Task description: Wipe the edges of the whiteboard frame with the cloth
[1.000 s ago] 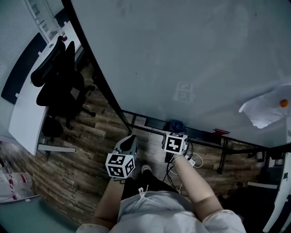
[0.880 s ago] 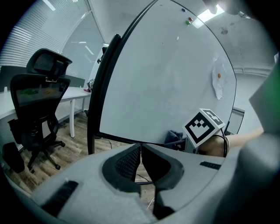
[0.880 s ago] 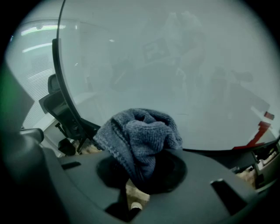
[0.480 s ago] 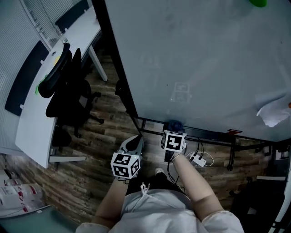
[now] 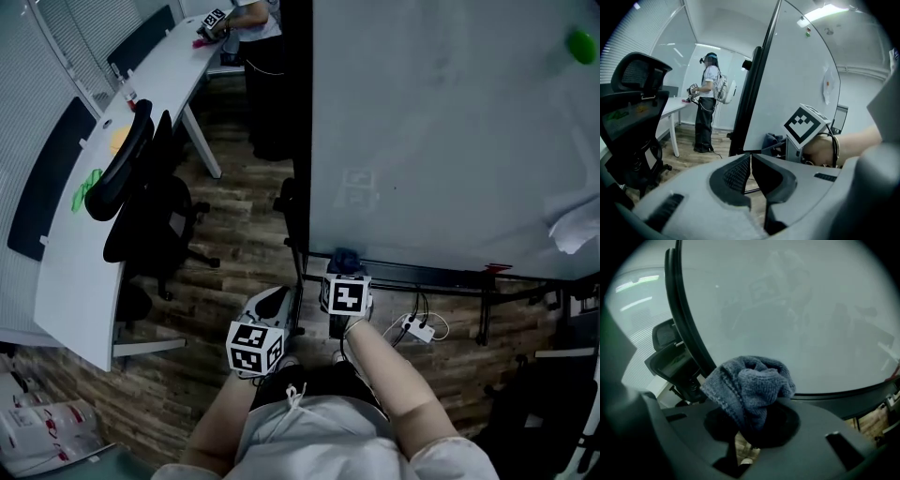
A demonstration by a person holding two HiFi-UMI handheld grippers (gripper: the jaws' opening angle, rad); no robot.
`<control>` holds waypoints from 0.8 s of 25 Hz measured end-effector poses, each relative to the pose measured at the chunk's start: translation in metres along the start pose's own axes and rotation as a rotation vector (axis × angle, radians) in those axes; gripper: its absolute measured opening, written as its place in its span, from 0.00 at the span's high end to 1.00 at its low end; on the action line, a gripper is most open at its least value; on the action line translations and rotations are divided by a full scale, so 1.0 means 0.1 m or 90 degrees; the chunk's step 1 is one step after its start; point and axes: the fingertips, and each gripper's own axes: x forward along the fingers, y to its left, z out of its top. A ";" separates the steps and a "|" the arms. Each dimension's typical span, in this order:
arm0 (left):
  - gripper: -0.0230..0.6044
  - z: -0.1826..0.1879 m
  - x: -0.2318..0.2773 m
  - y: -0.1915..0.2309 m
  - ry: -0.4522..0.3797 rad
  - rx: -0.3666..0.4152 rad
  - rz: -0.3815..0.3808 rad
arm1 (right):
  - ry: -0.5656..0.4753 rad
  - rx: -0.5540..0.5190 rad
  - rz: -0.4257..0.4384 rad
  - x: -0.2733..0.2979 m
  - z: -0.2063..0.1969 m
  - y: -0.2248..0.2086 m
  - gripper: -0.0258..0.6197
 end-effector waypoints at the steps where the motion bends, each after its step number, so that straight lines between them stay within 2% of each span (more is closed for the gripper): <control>1: 0.92 -0.05 -0.03 0.05 0.006 -0.002 0.000 | 0.007 0.006 0.010 0.04 -0.03 0.09 0.84; 14: 0.92 -0.24 -0.31 0.48 0.006 -0.033 0.007 | 0.018 0.013 -0.002 0.31 -0.02 0.58 0.84; 20: 0.92 -0.21 -0.45 0.62 -0.001 -0.026 -0.001 | 0.000 0.015 0.001 0.28 0.02 0.80 0.84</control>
